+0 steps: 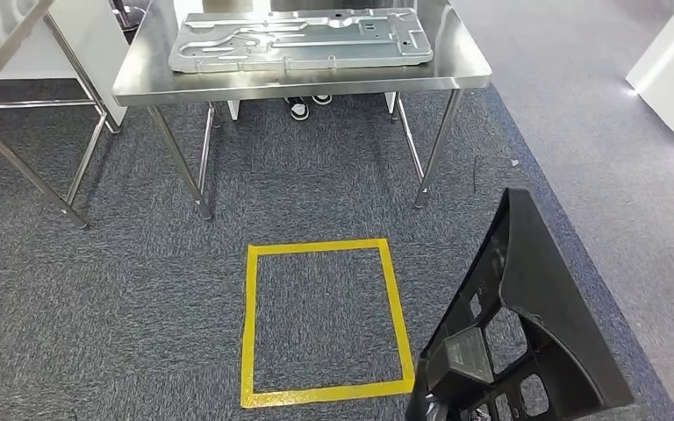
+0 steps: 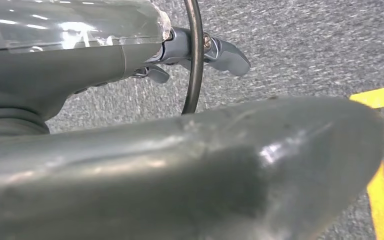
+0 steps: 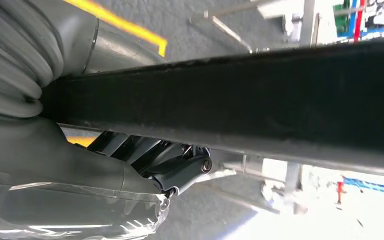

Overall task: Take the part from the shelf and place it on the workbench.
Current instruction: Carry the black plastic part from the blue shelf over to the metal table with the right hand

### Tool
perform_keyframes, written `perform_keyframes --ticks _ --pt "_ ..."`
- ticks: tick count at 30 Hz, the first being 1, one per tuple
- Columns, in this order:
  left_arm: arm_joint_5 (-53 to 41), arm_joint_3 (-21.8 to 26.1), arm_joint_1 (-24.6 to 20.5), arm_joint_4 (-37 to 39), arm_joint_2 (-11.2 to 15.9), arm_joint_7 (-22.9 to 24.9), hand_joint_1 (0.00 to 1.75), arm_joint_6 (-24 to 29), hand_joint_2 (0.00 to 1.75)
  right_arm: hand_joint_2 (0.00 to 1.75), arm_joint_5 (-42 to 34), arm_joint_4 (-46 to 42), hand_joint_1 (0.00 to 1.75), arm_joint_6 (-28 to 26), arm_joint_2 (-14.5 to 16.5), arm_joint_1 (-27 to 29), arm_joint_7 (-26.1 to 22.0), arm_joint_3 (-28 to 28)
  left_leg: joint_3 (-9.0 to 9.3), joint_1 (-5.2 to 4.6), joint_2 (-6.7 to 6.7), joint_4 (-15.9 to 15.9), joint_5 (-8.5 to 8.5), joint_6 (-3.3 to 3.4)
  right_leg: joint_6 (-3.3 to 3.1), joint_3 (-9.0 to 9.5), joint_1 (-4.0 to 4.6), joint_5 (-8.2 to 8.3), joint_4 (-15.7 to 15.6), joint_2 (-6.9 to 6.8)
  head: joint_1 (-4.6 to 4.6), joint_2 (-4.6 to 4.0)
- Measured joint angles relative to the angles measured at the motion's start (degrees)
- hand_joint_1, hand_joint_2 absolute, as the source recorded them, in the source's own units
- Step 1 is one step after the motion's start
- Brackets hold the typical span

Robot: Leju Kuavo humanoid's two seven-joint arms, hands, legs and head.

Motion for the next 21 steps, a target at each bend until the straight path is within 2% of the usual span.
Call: perform_keyframes --ticks 1,2,4,6,7,9,10,11,12,13,14,15,16,18,21 --pt "0.0 0.02 -0.03 -0.01 0.01 0.03 0.0 0.04 0.0 1.75 0.86 -0.54 1.75 -1.14 0.01 0.14 0.09 -0.01 0.12 -0.07 -0.06 0.06 -0.32 -0.38 -0.23 0.78 0.08 0.47 -1.9 0.08 -0.01 0.0" --pt "0.0 0.03 -0.06 -0.01 0.03 0.06 0.0 0.1 0.0 1.75 1.62 -1.1 1.75 -2.16 0.01 0.28 0.2 -0.01 0.19 -0.15 -0.09 0.0 -0.55 -0.78 -0.59 1.08 0.23 0.2 -2.61 0.17 -0.01 0.0" --pt "0.0 0.05 -0.12 -0.01 0.04 0.13 0.0 0.18 0.0 1.75 2.74 -2.26 1.75 -3.86 0.01 0.65 0.55 -0.01 0.49 -0.13 -0.07 -0.22 -0.81 -1.47 -1.54 1.19 0.35 -0.03 -2.89 0.23 -0.01 0.0" --pt "0.0 0.1 -0.15 -0.01 0.07 0.19 0.0 0.23 0.0 1.75 3.9 -3.62 1.75 -5.9 0.05 1.02 1.01 -0.01 0.16 0.04 0.13 1.38 -1.82 -2.03 -2.45 1.64 0.27 -0.15 -3.22 0.15 -0.01 0.0" --pt "0.0 0.18 -0.16 -0.01 0.08 0.21 0.0 0.25 0.0 1.75 4.56 -4.37 1.75 -7.13 0.08 1.17 1.31 -0.01 -0.92 0.1 0.25 3.85 -3.07 -2.22 -2.87 1.93 0.24 -0.27 -3.37 0.05 -0.03 0.0" --pt "-0.03 0.32 -0.12 0.0 0.09 0.26 0.0 0.28 0.0 1.75 5.91 -5.62 1.75 -9.81 0.11 1.31 2.24 -0.02 -5.01 0.12 0.39 11.46 -6.4 -2.42 -3.45 2.36 0.49 -0.69 -3.4 -0.16 -0.03 0.0" --pt "-0.07 0.39 -0.06 0.0 0.1 0.29 0.0 0.28 0.0 1.75 6.79 -6.14 1.75 -11.48 0.11 1.35 2.95 -0.03 -7.16 0.12 0.39 15.03 -7.5 -2.44 -3.63 2.58 0.68 -0.91 -3.39 -0.19 -0.03 0.0" --pt "-0.15 0.45 0.02 0.0 0.14 0.33 0.0 0.28 0.0 1.75 7.86 -6.63 1.75 -13.41 0.11 1.39 3.74 -0.05 -8.63 0.12 0.4 17.05 -7.57 -2.39 -3.73 2.86 0.86 -1.15 -3.38 -0.17 -0.03 0.0" --pt "-0.23 0.55 0.09 -0.01 0.2 0.38 0.0 0.28 0.0 1.75 9.09 -7.18 1.75 -15.43 0.11 1.43 4.53 -0.09 -9.07 0.08 0.4 16.89 -6.36 -2.21 -3.78 3.24 1.03 -1.44 -3.38 -0.12 -0.03 0.0" --pt "-0.32 0.68 0.13 -0.01 0.29 0.41 0.0 0.28 0.0 1.75 10.27 -7.76 1.75 -17.21 0.11 1.46 5.22 -0.14 -8.44 0.0 0.4 14.53 -4.15 -1.91 -3.77 3.72 1.18 -1.75 -3.38 -0.07 -0.03 0.0" --pt "-0.38 0.84 0.15 -0.01 0.39 0.43 0.0 0.28 0.0 1.75 11.19 -8.32 1.75 -18.55 0.11 1.47 5.77 -0.18 -7.03 -0.15 0.42 10.58 -1.47 -1.44 -3.74 4.24 1.31 -2.11 -3.39 -0.04 -0.02 0.0" --pt "-0.45 1.02 0.13 -0.01 0.52 0.44 0.0 0.28 0.0 1.75 12.0 -8.8 1.75 -19.63 0.11 1.44 6.17 -0.22 -5.53 -0.4 0.5 6.83 0.38 -0.92 -3.6 4.69 1.5 -2.49 -3.39 -0.06 -0.02 0.0" --pt "-0.58 1.17 0.07 -0.01 0.61 0.43 0.0 0.28 0.0 1.75 12.87 -9.19 1.75 -20.73 0.11 1.43 6.46 -0.24 -4.31 -0.64 0.58 4.02 1.44 -0.49 -3.36 4.97 1.57 -2.8 -3.41 -0.04 -0.02 0.0" --pt "-1.01 1.33 0.01 -0.01 0.75 0.4 0.0 0.27 0.0 1.75 15.55 -9.98 1.75 -23.6 0.11 1.35 7.1 -0.42 -3.41 -1.08 0.66 1.84 1.35 0.22 -2.65 5.18 1.53 -2.92 -3.36 -0.07 -0.01 0.0" --pt "-1.98 1.36 0.16 -0.01 0.79 0.37 0.0 0.15 0.0 1.75 20.41 -12.45 1.75 -26.19 0.08 0.59 8.6 -2.29 -2.03 -0.87 0.52 0.05 1.51 1.23 -1.67 5.35 1.29 -2.58 -1.93 -0.04 0.0 0.0"
